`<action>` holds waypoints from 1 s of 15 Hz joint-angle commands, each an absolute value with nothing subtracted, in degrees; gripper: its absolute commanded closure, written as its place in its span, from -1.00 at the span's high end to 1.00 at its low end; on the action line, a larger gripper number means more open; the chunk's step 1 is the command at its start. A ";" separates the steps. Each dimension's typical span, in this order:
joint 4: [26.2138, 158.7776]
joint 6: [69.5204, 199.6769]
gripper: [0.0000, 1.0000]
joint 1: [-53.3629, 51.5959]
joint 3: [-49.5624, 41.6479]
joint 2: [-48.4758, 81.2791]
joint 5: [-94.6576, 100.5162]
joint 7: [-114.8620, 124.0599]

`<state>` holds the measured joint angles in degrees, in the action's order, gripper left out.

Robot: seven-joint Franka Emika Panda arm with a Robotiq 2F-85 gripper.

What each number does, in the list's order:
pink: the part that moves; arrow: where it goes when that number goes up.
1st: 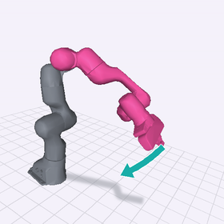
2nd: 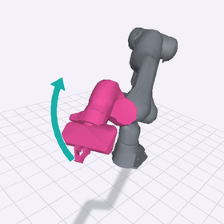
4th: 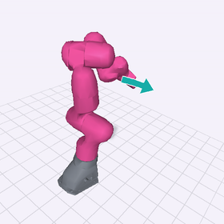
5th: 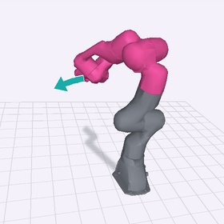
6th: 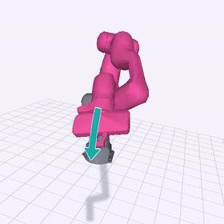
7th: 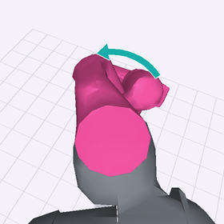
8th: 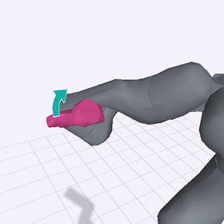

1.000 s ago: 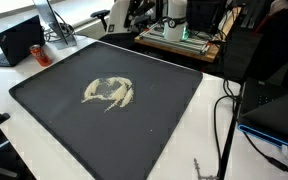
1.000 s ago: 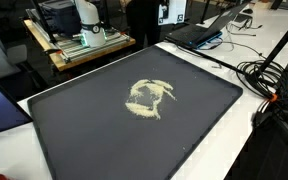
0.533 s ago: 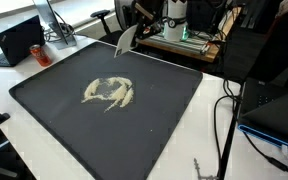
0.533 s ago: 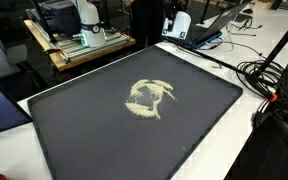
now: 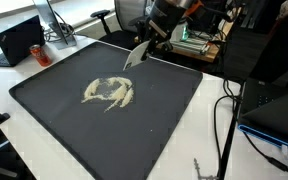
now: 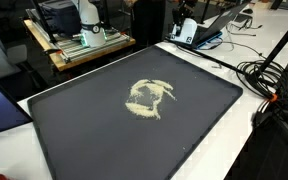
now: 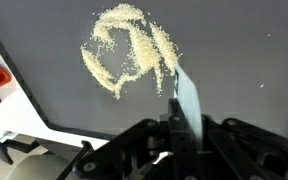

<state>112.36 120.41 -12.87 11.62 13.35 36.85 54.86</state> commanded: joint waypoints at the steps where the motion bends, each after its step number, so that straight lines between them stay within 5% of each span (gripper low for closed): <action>1: 106.51 115.51 -0.98 -16.13 9.63 16.62 37.30 58.44; 9: 90.09 104.23 -0.98 -15.56 7.09 23.56 29.70 53.15; 15: 87.28 109.14 -0.98 -12.59 3.48 26.04 25.86 43.61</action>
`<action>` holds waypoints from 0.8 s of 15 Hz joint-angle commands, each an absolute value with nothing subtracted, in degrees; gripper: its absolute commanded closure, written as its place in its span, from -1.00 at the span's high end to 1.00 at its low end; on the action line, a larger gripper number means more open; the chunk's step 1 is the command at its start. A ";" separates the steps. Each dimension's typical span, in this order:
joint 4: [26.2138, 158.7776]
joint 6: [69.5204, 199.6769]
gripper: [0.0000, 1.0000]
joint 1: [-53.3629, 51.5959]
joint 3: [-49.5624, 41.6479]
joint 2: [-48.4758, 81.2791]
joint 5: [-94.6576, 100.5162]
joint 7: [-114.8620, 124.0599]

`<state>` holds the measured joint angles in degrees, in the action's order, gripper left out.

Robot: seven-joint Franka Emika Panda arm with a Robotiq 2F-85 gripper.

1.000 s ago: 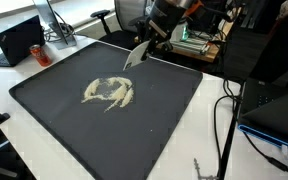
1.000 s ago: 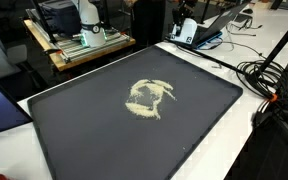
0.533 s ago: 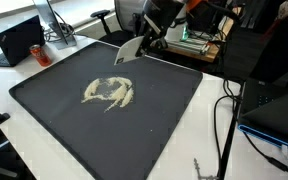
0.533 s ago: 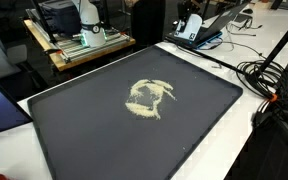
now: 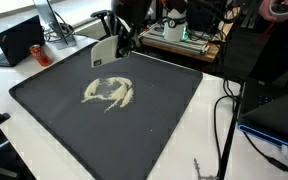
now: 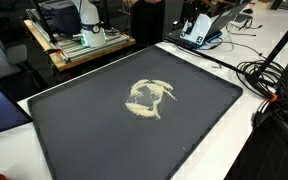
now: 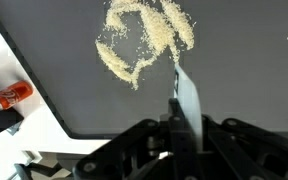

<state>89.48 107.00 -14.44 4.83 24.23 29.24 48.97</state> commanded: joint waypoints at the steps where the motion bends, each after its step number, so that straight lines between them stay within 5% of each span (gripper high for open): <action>1: 87.33 110.13 -0.98 -11.83 2.90 26.37 24.92 42.21; 12: 89.78 118.58 -0.93 -6.79 -2.13 28.44 17.21 28.24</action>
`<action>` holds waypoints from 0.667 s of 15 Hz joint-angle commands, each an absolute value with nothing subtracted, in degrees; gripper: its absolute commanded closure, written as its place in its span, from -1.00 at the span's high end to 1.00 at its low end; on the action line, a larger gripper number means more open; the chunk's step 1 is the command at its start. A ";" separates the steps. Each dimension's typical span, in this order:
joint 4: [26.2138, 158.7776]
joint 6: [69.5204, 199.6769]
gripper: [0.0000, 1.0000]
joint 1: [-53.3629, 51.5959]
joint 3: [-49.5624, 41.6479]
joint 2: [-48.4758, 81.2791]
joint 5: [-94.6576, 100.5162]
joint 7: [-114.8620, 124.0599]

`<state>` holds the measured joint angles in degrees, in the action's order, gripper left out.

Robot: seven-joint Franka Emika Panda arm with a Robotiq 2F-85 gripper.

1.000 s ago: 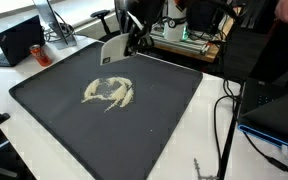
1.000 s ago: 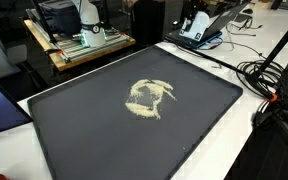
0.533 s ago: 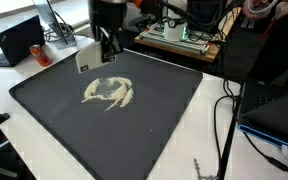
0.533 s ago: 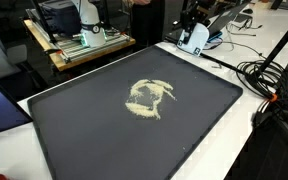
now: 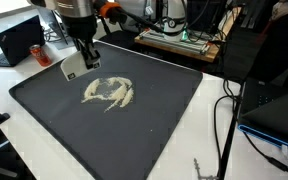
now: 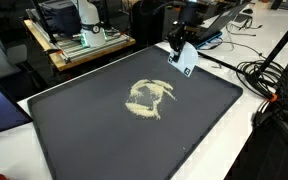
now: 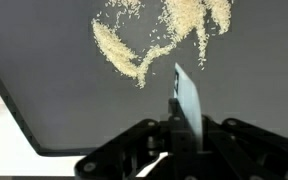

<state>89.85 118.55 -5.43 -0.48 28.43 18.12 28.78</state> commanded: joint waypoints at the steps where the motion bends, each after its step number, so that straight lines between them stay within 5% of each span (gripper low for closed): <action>1: 89.74 118.57 -0.93 -7.17 -2.07 28.44 17.24 28.36; 10: 85.22 117.71 -0.98 2.25 -2.47 33.85 1.62 19.26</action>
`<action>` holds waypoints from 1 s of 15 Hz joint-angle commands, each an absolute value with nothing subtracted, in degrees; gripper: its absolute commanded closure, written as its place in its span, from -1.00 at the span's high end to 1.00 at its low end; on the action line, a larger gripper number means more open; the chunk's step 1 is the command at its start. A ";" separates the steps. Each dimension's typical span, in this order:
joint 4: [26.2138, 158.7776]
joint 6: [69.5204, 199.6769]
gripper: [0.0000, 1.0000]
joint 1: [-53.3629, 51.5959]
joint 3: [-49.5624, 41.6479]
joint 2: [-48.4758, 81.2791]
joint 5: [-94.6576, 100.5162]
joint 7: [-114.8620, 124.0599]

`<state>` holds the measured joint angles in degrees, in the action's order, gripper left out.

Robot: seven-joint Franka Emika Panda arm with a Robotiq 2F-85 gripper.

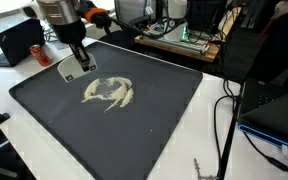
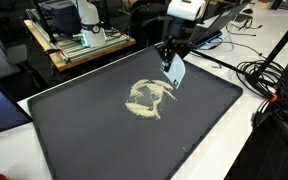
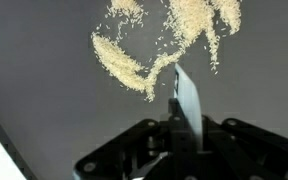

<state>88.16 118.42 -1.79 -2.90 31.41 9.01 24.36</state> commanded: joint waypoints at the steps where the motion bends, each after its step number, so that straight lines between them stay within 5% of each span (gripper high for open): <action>1: 85.08 117.76 -0.98 3.95 -2.49 34.29 -1.13 17.92; 15: 98.67 127.64 -0.98 19.33 -4.24 28.20 -31.29 12.10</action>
<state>90.31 122.60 18.00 -3.92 33.20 -25.78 13.45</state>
